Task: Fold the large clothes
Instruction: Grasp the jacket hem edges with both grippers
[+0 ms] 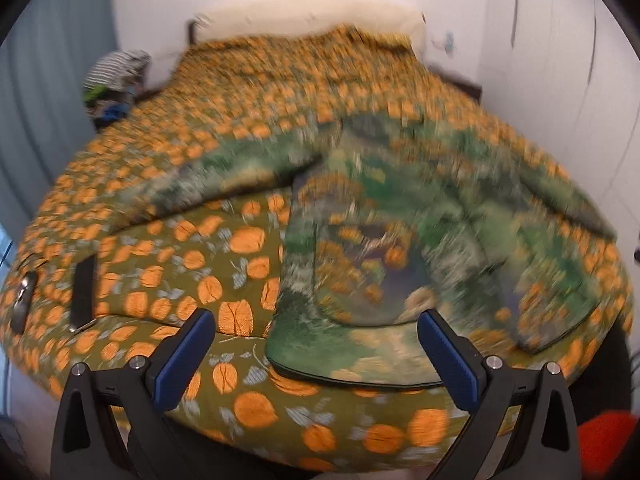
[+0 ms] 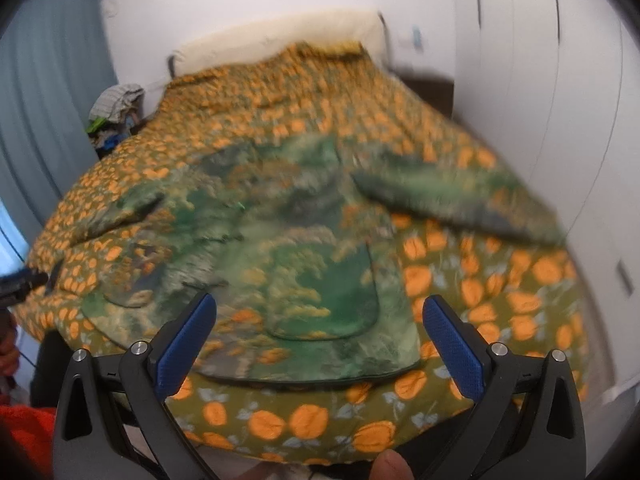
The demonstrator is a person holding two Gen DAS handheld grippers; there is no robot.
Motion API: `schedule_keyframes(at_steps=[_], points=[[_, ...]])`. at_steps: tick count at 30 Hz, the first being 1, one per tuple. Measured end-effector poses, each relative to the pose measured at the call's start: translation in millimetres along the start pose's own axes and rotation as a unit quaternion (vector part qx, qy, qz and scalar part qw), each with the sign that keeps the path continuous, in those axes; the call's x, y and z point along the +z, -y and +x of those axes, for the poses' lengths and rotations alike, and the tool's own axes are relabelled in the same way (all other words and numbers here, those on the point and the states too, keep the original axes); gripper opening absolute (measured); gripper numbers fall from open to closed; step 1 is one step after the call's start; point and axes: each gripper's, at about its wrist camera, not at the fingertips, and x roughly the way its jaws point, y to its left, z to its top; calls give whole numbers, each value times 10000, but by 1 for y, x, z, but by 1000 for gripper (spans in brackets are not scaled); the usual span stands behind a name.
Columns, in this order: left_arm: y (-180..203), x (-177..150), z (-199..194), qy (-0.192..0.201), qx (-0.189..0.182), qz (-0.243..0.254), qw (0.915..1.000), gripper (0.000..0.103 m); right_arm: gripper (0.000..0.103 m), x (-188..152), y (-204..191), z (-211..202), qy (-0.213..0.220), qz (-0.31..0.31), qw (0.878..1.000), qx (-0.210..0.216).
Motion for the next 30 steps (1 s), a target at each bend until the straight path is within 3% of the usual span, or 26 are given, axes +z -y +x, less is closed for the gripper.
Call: schedule_keyframes(at_steps=[5, 9, 11, 13, 14, 15, 16, 17, 18, 19, 20, 30], points=[[-23, -11, 75, -797, -421, -142, 9958, 103, 103, -10, 64, 75, -1061, 331, 9938, -93], [-26, -18, 109, -1142, -775, -359, 9898, 102, 100, -26, 80, 116, -1774, 393, 9829, 308], [-22, -21, 116, -1241, -896, -423, 9873, 98, 88, -33, 79, 130, -2031, 347, 9779, 348], [-16, -25, 120, -1398, -994, -433, 9842, 74, 82, -40, 77, 142, -2241, 301, 9730, 451], [-16, -26, 121, -1431, -955, -420, 9842, 67, 79, -42, 76, 147, -2295, 297, 9716, 496], [-14, -26, 119, -1428, -950, -400, 9844, 51, 77, -44, 75, 149, -2310, 283, 9714, 474], [-13, -25, 119, -1414, -964, -394, 9845, 35, 69, -44, 74, 148, -2310, 275, 9715, 464], [-13, -24, 115, -1391, -944, -400, 9850, 29, 54, -43, 75, 149, -2308, 274, 9716, 450], [-12, -22, 109, -1340, -954, -407, 9855, 20, 45, -42, 75, 149, -2322, 290, 9713, 430], [-12, -21, 103, -1286, -982, -406, 9860, 17, 28, -39, 77, 147, -2342, 336, 9707, 417], [-12, -20, 98, -1253, -976, -400, 9865, 17, 20, -36, 80, 146, -2348, 378, 9703, 444], [20, -53, 61, -1260, -687, 54, 9896, 15, 14, -42, 85, 119, -2357, 1, 9718, 107]])
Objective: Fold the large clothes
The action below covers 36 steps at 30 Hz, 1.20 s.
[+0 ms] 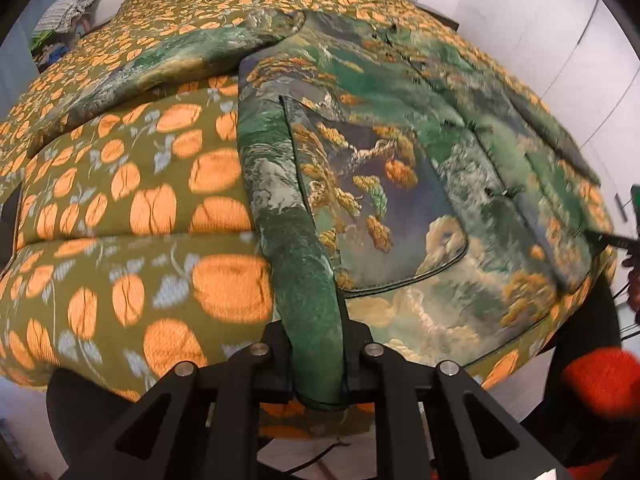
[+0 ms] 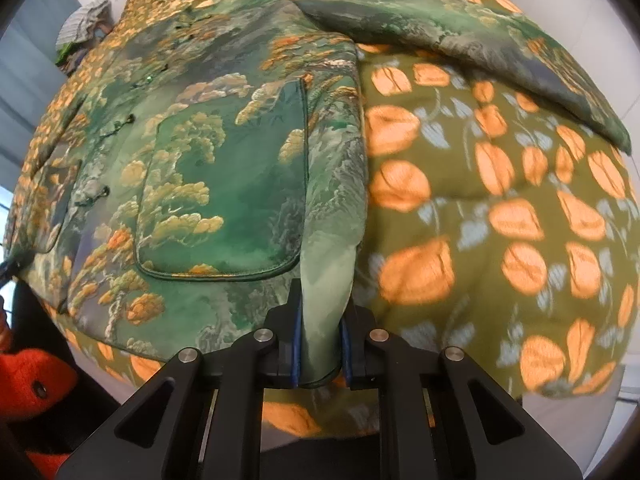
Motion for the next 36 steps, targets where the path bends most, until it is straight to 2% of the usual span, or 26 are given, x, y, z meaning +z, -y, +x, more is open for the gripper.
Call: schedule_keyframes(at_steps=[1, 2, 3, 4, 5, 7, 9, 11, 12, 13, 14, 15, 17, 19, 21, 22, 23, 24, 25, 26, 28, 30, 31, 32, 33, 36], points=[[1, 2, 2, 19, 46, -9, 10000, 15, 14, -3, 3, 0, 33, 34, 10000, 6], [-1, 7, 3, 36, 50, -62, 10000, 19, 19, -4, 7, -1, 85, 60, 9999, 9], [-2, 12, 2, 56, 100, -114, 9999, 28, 25, -3, 10, -1, 146, 132, 9998, -9], [-3, 17, 0, 119, 181, -143, 9997, 35, 46, 0, 15, -1, 215, 282, 9993, -108], [-4, 20, -5, 210, 237, -131, 9994, 39, 73, 4, 19, -2, 252, 374, 9988, -168], [-3, 29, -16, 366, 366, -41, 9987, 44, 88, 10, 28, -15, 532, 537, 9969, -203], [-3, 40, -32, 599, 535, 45, 9968, 47, 89, 20, 37, -35, 876, 583, 9942, -201], [-2, 52, -49, 915, 623, 28, 9938, 56, 99, 37, 56, -56, 1281, 699, 9889, -261], [-1, 55, -57, 1060, 694, -10, 9919, 63, 99, 45, 70, -65, 1516, 831, 9845, -302], [2, 66, -66, 1285, 828, -58, 9882, 66, 101, 58, 94, -72, 1805, 1126, 9766, -323], [1, 70, -74, 1446, 884, -87, 9855, 67, 103, 67, 105, -71, 1955, 1366, 9707, -304], [1, 73, -82, 1600, 918, -111, 9828, 71, 103, 78, 133, -67, 2099, 1793, 9608, -252], [5, 83, -94, 1884, 998, -121, 9769, 74, 103, 94, 170, -47, 2179, 2653, 9388, -272], [14, 90, -100, 2005, 1122, -80, 9732, 74, 102, 102, 212, -22, 2179, 3503, 9107, -229], [26, 93, -100, 1886, 1028, 75, 9766, 75, 96, 116, 242, -1, 2245, 4003, 8884, -125], [29, 93, -99, 1792, 954, 131, 9791, 75, 87, 121, 252, 7, 2213, 4195, 8802, -164], [34, 93, -96, 1687, 841, 192, 9819, 75, 73, 123, 260, 13, 2234, 4418, 8686, -205], [39, 91, -93, 1607, 778, 245, 9836, 75, 66, 124, 268, 18, 2375, 4691, 8505, -116], [46, 89, -88, 1473, 778, 314, 9855, 75, 42, 126, 272, 21, 2469, 4851, 8389, 13], [50, 86, -85, 1382, 820, 339, 9864, 75, 21, 130, 273, 22, 2476, 4895, 8361, 20], [57, 83, -79, 1191, 936, 342, 9879, 75, 10, 147, 258, 5, 2690, 4604, 8456, -233], [59, 78, -75, 1213, 942, 330, 9876, 75, 9, 167, 231, -22, 3039, 4050, 8618, -303], [61, 80, -74, 1240, 940, 314, 9873, 75, 9, 184, 203, -46, 3255, 3523, 8769, -320], [60, 81, -73, 1248, 934, 296, 9873, 75, 9, 193, 187, -61, 3378, 3195, 8848, -309], [62, 86, -72, 1285, 878, 273, 9874, 75, 9, 208, 154, -82, 3552, 2647, 8961, -268], [64, 97, -75, 1447, 715, 199, 9867, 75, 9, 245, 62, -117, 3799, 1325, 9154, -135]])
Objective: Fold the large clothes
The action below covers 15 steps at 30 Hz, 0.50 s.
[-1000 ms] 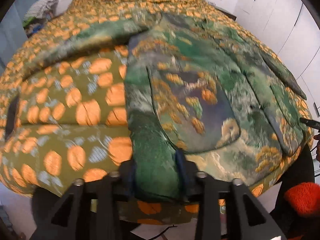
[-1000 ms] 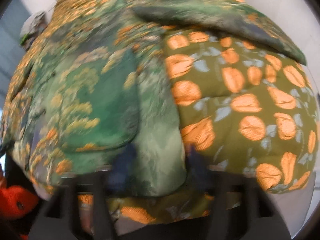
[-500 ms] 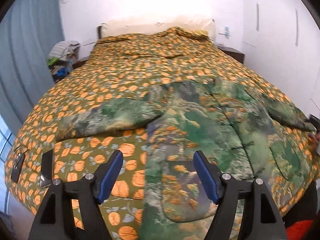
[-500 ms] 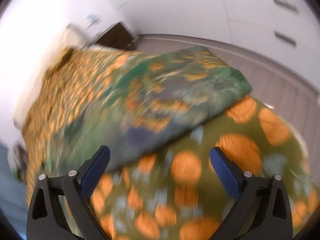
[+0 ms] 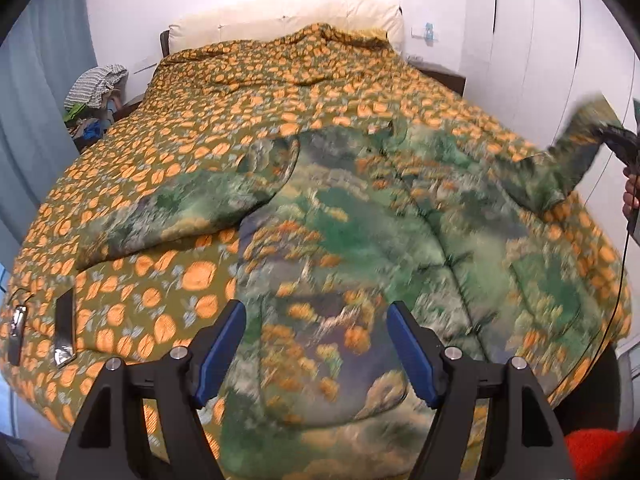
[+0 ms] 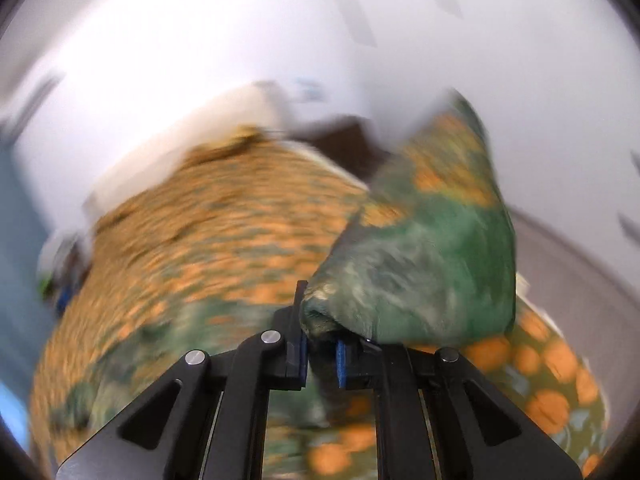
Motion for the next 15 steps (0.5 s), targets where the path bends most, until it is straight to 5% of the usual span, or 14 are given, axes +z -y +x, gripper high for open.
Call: schedule_keyframes(at_steps=[4, 7, 10, 15], points=[[-3, 13, -5, 194, -49, -145, 9997, 75, 9, -11, -121, 19, -224, -1093, 9926, 488], [-12, 13, -12, 261, 40, -257, 9993, 75, 9, -49, -179, 40, -444, -1649, 9837, 557], [-25, 5, -19, 246, 243, -299, 9990, 75, 9, -105, -219, 68, -798, -2244, 9701, 472], [-45, -11, -22, 141, 537, -390, 9977, 75, 9, -180, -226, 75, -1349, -2810, 9498, 266]])
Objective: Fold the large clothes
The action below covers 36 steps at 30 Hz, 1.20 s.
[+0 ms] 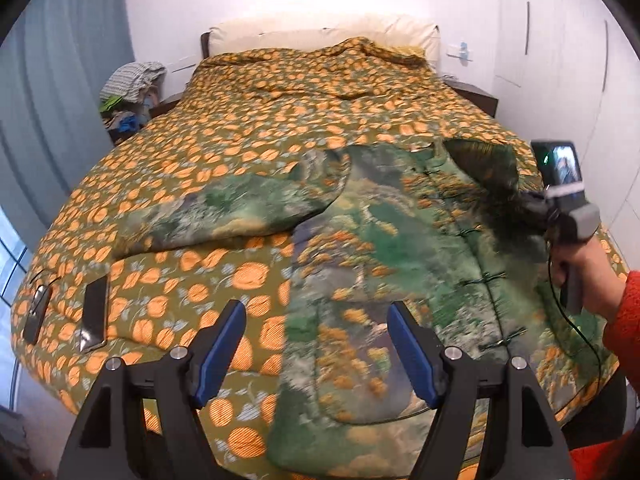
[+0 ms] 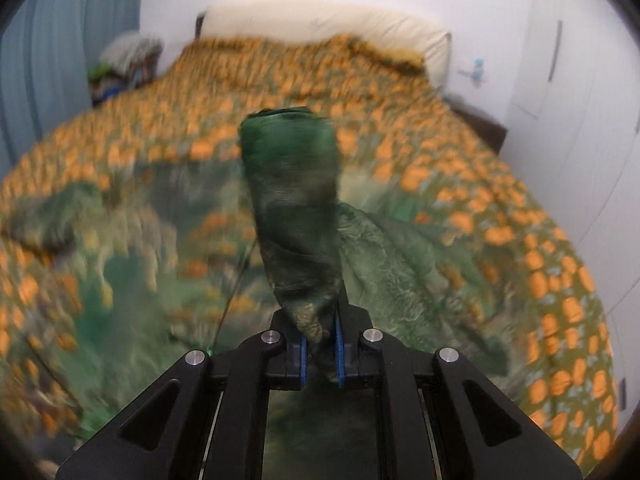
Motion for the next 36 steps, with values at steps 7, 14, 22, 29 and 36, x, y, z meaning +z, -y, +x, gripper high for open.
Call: schedule_keyframes(at_steps=[7, 14, 22, 29, 36], points=[[12, 2, 27, -197, -194, 84, 9996, 75, 10, -32, -5, 18, -309, -128, 9994, -39], [53, 42, 83, -461, -1176, 287, 9916, 75, 96, -40, -26, 4, -414, -393, 9944, 889], [138, 101, 191, -947, -2054, 360, 9734, 75, 85, -68, 28, -54, -154, 124, 9895, 1431], [202, 116, 273, -1479, -1500, 628, 9755, 7, 37, -54, 119, -45, -354, 780, 9923, 899], [193, 121, 281, -1152, -1068, 671, 9853, 7, 36, -35, 202, 18, -519, 1779, 9795, 795]])
